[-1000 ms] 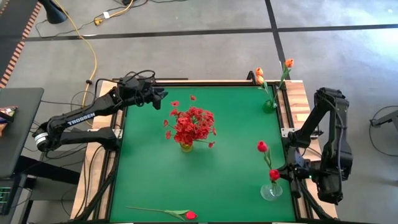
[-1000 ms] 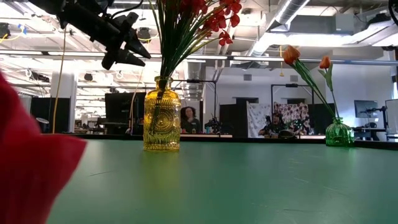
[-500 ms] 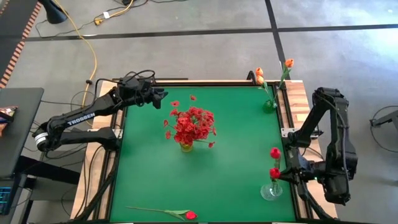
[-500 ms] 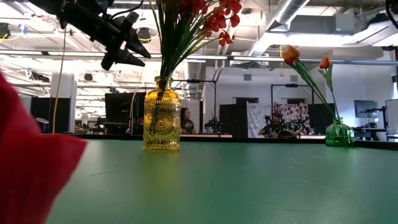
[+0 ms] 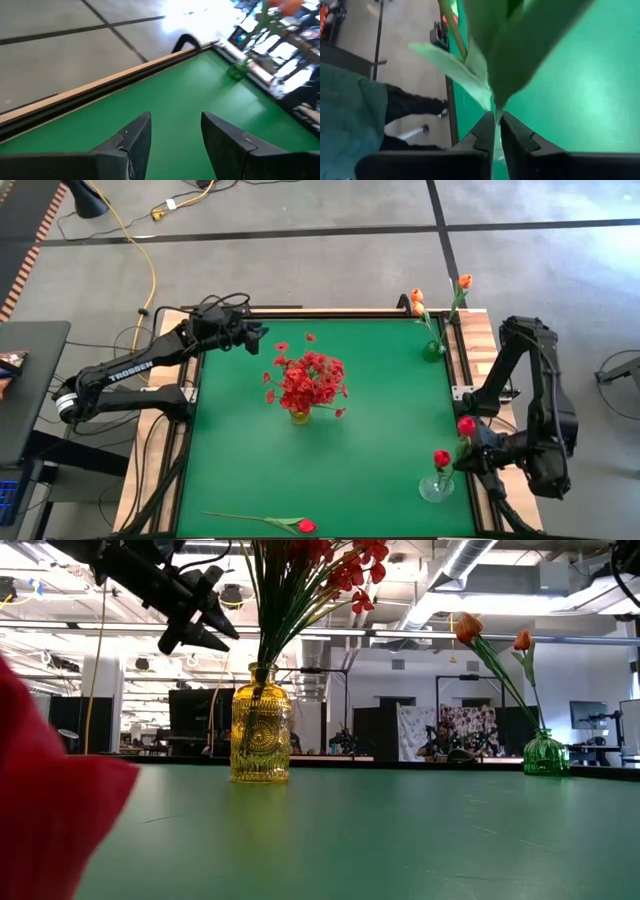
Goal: Sort flowers into vase by color
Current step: Put the top red flower into the transparent vase, then put the red flower into the transparent vase
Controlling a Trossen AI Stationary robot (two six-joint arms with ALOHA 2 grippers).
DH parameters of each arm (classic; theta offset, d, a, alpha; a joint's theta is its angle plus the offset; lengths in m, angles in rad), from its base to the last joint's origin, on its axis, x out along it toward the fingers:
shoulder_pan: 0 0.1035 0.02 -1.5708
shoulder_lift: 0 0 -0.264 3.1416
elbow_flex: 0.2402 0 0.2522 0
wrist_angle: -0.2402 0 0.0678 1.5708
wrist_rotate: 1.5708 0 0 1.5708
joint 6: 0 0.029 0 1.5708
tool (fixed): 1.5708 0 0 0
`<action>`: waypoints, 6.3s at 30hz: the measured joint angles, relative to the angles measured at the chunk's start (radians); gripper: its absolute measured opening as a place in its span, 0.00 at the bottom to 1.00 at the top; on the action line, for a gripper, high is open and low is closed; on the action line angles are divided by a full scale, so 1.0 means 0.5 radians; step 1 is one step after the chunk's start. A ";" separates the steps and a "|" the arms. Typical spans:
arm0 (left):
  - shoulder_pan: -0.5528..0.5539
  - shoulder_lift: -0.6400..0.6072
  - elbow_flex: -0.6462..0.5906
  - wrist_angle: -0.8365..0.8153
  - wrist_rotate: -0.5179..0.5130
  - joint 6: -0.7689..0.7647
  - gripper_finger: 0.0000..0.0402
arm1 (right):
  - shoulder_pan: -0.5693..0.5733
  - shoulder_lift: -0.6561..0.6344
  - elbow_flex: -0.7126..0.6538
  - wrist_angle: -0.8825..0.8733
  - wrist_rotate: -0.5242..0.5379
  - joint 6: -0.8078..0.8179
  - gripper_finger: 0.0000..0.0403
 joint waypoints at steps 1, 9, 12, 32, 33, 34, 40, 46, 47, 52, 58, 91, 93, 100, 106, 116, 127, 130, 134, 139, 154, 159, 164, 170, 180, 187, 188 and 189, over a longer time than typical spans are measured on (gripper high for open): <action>0.000 0.001 0.000 -0.016 -0.026 0.001 0.40 | 0.000 -0.007 0.000 0.000 -0.032 0.000 0.15; 0.001 0.001 0.001 -0.040 -0.106 0.001 0.40 | 0.000 -0.054 0.000 -0.023 -0.192 -0.034 0.36; 0.001 0.001 0.001 -0.084 -0.141 -0.007 0.40 | -0.001 -0.083 0.000 -0.027 -0.323 -0.038 0.45; -0.005 -0.006 0.001 -0.451 0.032 -0.298 0.40 | -0.001 -0.143 0.000 0.117 -0.844 0.418 0.50; -0.005 -0.017 0.001 -0.469 0.089 -0.234 0.40 | -0.008 -0.140 0.000 0.133 -0.844 0.477 0.50; -0.005 -0.033 0.001 -0.489 0.141 -0.173 0.40 | -0.018 -0.138 0.000 0.150 -0.844 0.526 0.49; -0.016 -0.262 0.001 -0.839 0.417 0.104 0.40 | -0.131 -0.058 0.000 0.326 -0.846 0.788 0.47; -0.131 -0.702 0.001 -1.353 0.441 0.183 0.40 | -0.322 0.125 0.000 0.697 -0.847 0.815 0.44; -0.153 -0.778 0.001 -1.403 0.449 0.147 0.40 | -0.355 0.159 0.000 0.756 -0.847 0.812 0.43; -0.276 -1.088 0.004 -1.524 0.550 -0.010 0.40 | -0.478 0.304 0.000 0.983 -0.862 0.774 0.42; -0.488 -1.059 0.003 -1.532 0.551 -0.124 0.40 | -0.543 0.386 0.000 1.006 -0.864 0.732 0.42; -1.389 -0.114 0.000 -1.216 0.069 -0.514 0.40 | -0.311 -0.064 0.000 0.367 -1.509 0.839 0.42; -1.389 -0.114 0.000 -1.217 0.033 -0.616 0.40 | -0.277 -0.145 0.000 0.267 -1.509 0.853 0.42; -1.389 -0.115 0.000 -1.223 -0.051 -0.882 0.40 | -0.240 -0.419 0.000 0.125 -1.416 0.720 0.42; -1.389 -0.115 0.000 -1.224 -0.069 -0.986 0.40 | -0.240 -0.635 0.000 -0.252 -1.145 0.706 0.42; -1.523 -0.047 0.000 -1.345 0.199 -0.708 0.40 | -0.421 -0.877 -0.057 -0.803 -0.359 0.756 0.42; -2.170 0.123 0.000 -1.351 0.156 -0.631 0.40 | -1.289 -0.840 -0.037 -0.203 0.128 -0.053 0.42; -2.399 0.175 0.000 -1.244 0.070 -0.722 0.40 | -1.501 -0.760 -0.037 0.033 0.096 -0.351 0.42; -2.689 0.272 0.000 -1.009 -0.089 -0.853 0.40 | -1.729 -0.686 -0.037 0.199 0.015 -0.563 0.42; -2.971 0.476 0.000 -0.679 -0.249 -0.989 0.40 | -1.925 -0.620 -0.037 0.170 -0.151 -0.586 0.42; -3.119 1.429 0.296 0.027 -0.537 -0.515 0.34 | -2.031 -0.612 -0.037 0.166 -0.382 -0.754 0.42; -3.120 1.647 0.487 0.030 -0.475 -0.370 0.29 | -2.031 -0.641 -0.037 0.128 -0.455 -0.775 0.42; -3.118 1.784 0.518 -0.013 -0.597 -0.462 0.28 | -2.031 -0.660 -0.037 0.102 -0.492 -0.821 0.42; -3.169 1.890 0.528 0.004 -0.594 -0.625 0.25 | -2.030 -0.685 -0.037 0.065 -0.512 -0.831 0.42; -3.074 1.706 0.520 -0.151 -0.557 -0.772 0.01 | -2.031 -0.789 -0.037 0.066 -0.511 -0.836 0.42; -2.758 1.408 0.722 -0.306 -1.131 -0.443 0.00 | -2.035 -0.809 -0.037 0.070 -0.438 -0.934 0.42; -2.710 1.364 0.746 -0.305 -1.208 -0.379 0.00 | -2.035 -0.808 -0.037 0.070 -0.399 -0.937 0.42; -2.659 1.314 0.776 -0.300 -1.287 -0.321 0.00 | -2.035 -0.808 -0.037 0.072 -0.363 -0.943 0.42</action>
